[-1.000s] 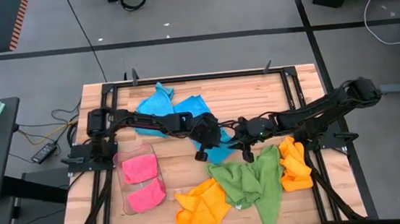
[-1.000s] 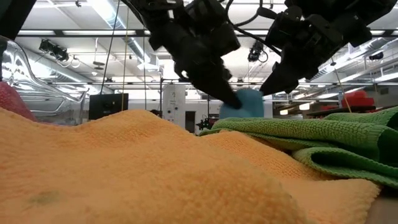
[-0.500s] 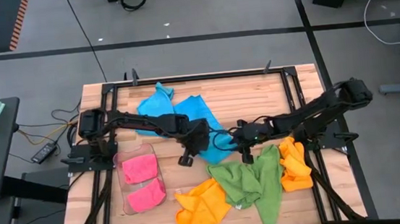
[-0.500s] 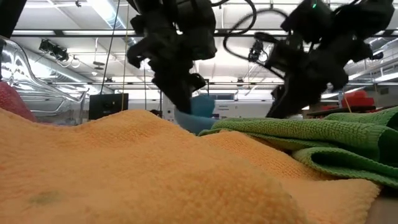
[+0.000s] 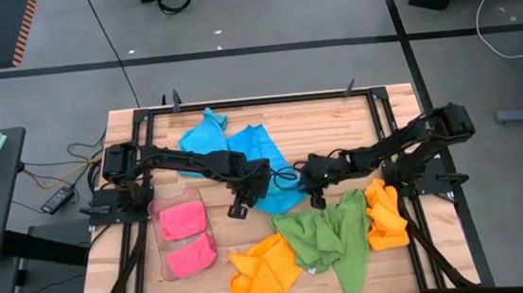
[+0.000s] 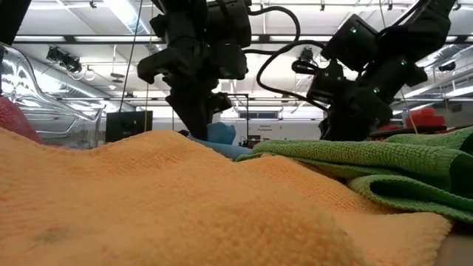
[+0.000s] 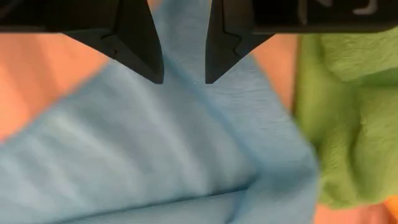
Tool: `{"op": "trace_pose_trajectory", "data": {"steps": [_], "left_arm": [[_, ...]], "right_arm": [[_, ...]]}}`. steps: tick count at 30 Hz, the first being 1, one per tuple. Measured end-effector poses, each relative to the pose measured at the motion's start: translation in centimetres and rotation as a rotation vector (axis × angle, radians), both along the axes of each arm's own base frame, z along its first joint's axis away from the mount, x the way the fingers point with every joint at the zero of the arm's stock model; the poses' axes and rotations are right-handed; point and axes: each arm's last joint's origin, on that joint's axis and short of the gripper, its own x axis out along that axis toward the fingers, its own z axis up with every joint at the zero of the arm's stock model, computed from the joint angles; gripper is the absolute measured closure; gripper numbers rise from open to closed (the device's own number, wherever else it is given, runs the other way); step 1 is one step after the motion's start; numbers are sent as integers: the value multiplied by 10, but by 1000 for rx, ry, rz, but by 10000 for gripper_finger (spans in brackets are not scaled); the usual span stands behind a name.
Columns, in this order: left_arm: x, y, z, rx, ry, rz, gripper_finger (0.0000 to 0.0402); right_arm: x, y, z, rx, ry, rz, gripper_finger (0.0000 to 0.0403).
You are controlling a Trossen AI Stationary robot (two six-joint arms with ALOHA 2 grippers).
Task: Fold microfiber towels
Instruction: Fold the bottom blue microfiber cloth
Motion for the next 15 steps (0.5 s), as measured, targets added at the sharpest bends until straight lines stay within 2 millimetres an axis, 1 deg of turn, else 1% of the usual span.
{"op": "trace_pose_trajectory", "data": {"steps": [4,8,12,15], "left_arm": [[0,0,0,6,1,0,391],[0,0,0,8,1,-4,387],[1,0,0,11,-13,-3,365],[2,0,0,12,-19,-3,363]], "right_arm": [[-9,-10,7,34,38,-71,276],[-15,-11,11,112,64,-53,272],[-16,-9,6,148,110,-40,270],[-16,-9,-1,165,140,-46,270]]}}
